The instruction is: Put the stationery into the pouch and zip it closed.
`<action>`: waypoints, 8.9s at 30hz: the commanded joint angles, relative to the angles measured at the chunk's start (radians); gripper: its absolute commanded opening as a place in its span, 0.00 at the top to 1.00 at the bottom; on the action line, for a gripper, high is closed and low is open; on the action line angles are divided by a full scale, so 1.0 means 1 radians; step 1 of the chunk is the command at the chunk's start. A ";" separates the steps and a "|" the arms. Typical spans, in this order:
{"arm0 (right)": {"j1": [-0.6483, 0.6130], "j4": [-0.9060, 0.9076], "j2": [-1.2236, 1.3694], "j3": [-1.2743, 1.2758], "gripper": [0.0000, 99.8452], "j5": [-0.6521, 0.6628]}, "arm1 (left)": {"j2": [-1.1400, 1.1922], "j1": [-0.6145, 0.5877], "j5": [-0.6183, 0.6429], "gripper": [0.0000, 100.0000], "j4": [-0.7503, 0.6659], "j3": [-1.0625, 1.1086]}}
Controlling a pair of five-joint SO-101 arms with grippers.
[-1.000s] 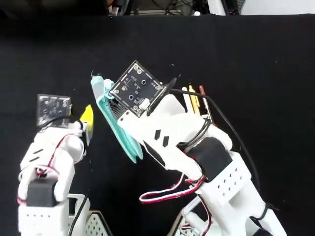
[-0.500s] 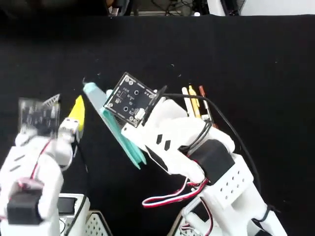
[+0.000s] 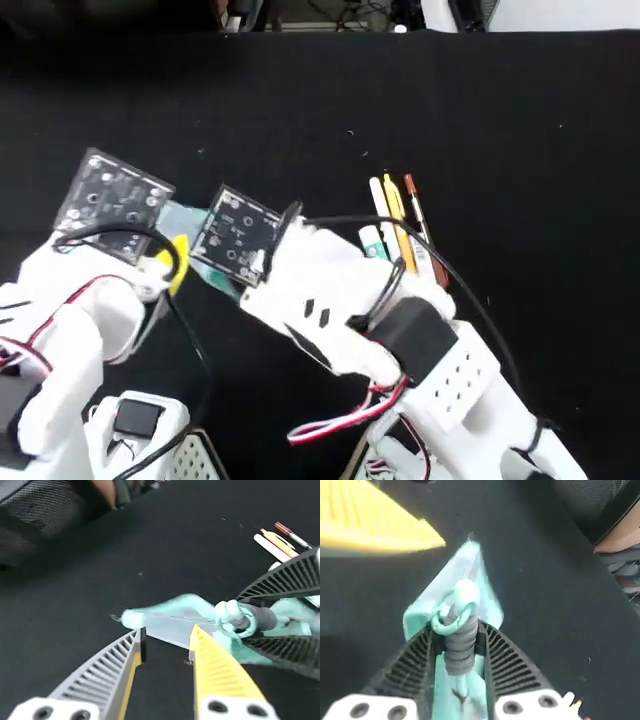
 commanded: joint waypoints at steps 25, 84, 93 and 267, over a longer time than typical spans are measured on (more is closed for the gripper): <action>0.040 0.058 -0.117 0.025 0.99 0.009 | -0.005 0.024 0.241 0.83 -0.069 0.289; 0.040 0.032 -0.122 0.107 0.99 0.011 | -0.364 -0.005 0.285 0.96 -0.488 0.814; 0.040 0.095 -0.124 0.099 0.99 0.041 | -0.364 -0.007 0.285 0.97 -0.480 0.699; 0.130 -0.400 0.478 0.561 0.89 0.032 | -0.043 -0.407 0.448 0.84 -0.844 0.986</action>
